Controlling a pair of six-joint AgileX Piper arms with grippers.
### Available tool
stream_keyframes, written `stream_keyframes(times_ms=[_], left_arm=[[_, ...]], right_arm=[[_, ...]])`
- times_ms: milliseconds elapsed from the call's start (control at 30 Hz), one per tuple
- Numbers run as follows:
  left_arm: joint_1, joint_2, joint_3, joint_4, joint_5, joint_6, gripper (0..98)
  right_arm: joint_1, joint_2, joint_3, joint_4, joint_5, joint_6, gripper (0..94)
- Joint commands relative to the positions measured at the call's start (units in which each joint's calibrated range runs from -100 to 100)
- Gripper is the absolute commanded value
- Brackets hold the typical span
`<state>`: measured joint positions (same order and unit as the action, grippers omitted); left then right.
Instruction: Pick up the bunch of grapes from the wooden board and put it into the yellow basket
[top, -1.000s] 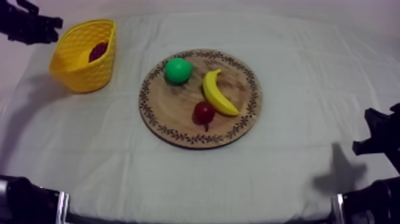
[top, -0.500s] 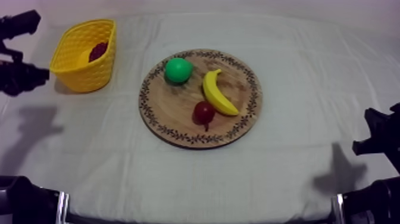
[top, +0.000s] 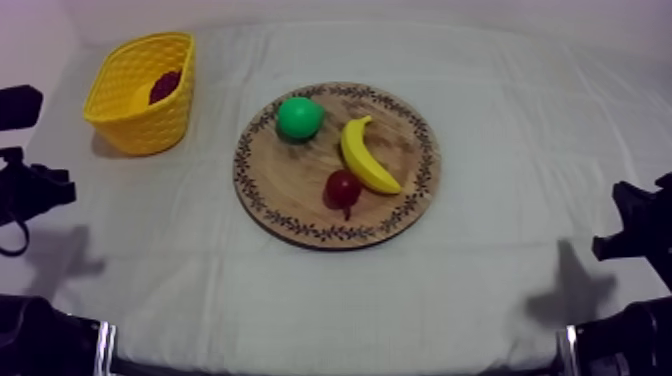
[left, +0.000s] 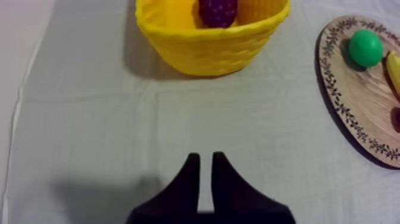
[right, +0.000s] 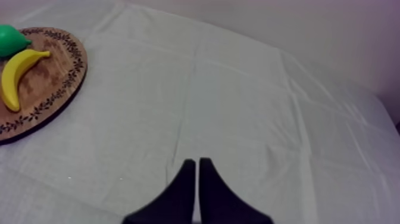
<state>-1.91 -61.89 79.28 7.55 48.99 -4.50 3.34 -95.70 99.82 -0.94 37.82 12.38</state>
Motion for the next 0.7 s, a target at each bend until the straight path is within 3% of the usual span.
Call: stream_keyframes(times_ms=[0, 233, 667], left_arm=[[0.3, -7.1, 1.6, -0.05, 0.0, 0.1, 3.8], [0.7, -18.4, 4.7, 0.69, 0.4, -1.9, 0.4], [1.0, -34.3, 7.2, -0.74, -1.0, 0.3, 0.0]], right_arm=[[0.0, 0.0, 0.0, 0.0, 0.0, 0.0, 0.3], [0.0, 0.0, 0.0, 0.0, 0.0, 0.0, 0.3], [0.0, 0.0, 0.0, 0.0, 0.0, 0.0, 0.3]])
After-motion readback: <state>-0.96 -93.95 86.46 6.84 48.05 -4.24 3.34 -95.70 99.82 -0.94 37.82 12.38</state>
